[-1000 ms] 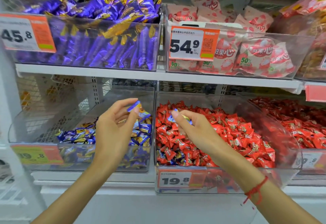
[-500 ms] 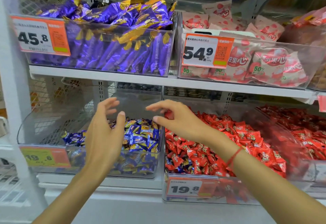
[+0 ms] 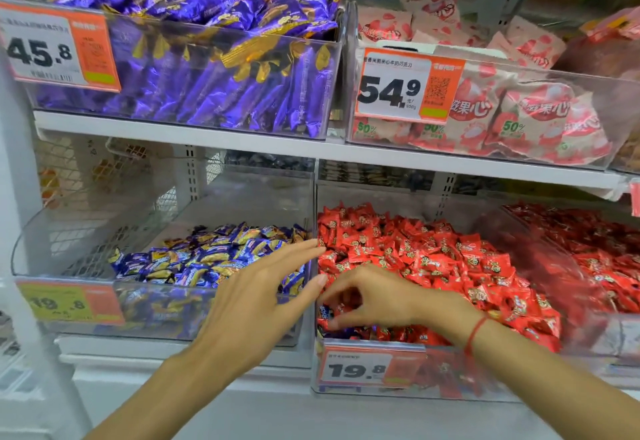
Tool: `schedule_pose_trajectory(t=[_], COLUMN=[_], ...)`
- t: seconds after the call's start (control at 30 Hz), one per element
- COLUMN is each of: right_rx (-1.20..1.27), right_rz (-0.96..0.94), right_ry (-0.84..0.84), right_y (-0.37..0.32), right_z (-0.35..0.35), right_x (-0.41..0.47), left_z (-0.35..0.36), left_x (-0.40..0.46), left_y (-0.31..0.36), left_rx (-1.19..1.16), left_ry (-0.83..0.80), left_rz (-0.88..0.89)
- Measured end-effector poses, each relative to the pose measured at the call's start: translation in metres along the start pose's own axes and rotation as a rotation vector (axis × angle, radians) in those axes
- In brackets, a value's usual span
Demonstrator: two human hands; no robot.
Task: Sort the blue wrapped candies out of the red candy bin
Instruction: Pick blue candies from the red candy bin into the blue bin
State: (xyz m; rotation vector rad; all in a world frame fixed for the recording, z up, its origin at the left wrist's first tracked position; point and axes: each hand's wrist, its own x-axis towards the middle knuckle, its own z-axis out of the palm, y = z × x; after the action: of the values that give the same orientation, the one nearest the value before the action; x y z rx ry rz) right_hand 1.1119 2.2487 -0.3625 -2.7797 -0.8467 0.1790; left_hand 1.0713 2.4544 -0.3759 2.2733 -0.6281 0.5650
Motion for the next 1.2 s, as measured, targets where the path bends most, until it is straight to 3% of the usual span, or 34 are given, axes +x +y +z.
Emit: schedule_pose_trajectory(t=[0.13, 0.27, 0.37, 0.43, 0.5, 0.6, 0.7, 0.77, 0.83, 0.97, 1.07, 1.2], right_rx=[-0.15, -0.275, -0.462, -0.434, -0.218, 0.066, -0.098, -0.283, -0.365, -0.215, 0.085, 0.679], right_rz=[-0.008, 0.055, 0.16, 0.179, 0.065, -0.029, -0.002, -0.037, -0.078, -0.113, 0.019, 0.213], right_ry=[-0.04, 0.09, 0.093, 0.102, 0.102, -0.197, -0.454, -0.48, -0.392, -0.211, -0.035, 0.153], right_y=[-0.01, -0.003, 0.015, 0.017, 0.011, -0.006, -0.011, -0.016, -0.02, -0.009, 0.005, 0.01], right_z=[0.004, -0.031, -0.051, -0.053, -0.047, -0.03, -0.018, -0.011, -0.003, -0.002, -0.016, -0.032], right_x=[0.019, -0.004, -0.036, -0.041, -0.031, -0.01, 0.005, 0.012, 0.015, 0.009, -0.008, -0.036], left_z=[0.002, 0.004, 0.005, 0.005, 0.006, 0.006, 0.005, 0.005, 0.004, 0.004, 0.003, 0.006], left_x=[-0.001, -0.001, 0.002, 0.002, 0.001, -0.002, -0.003, -0.002, -0.002, -0.002, -0.003, -0.004], left_y=[-0.001, -0.003, -0.002, -0.002, -0.004, -0.008, -0.007, -0.006, -0.006, -0.004, -0.003, -0.001], left_rx=[-0.018, -0.064, -0.341, -0.441, -0.424, -0.4, -0.374, -0.368, -0.38, -0.375, -0.365, -0.324], left_ry=[0.009, 0.001, -0.028, -0.058, -0.082, -0.1, -0.116, -0.116, -0.113, -0.116, -0.114, -0.067], left_rz=[0.017, 0.016, -0.088, -0.119, -0.09, -0.083, -0.074, -0.082, -0.099, -0.101, -0.102, -0.113])
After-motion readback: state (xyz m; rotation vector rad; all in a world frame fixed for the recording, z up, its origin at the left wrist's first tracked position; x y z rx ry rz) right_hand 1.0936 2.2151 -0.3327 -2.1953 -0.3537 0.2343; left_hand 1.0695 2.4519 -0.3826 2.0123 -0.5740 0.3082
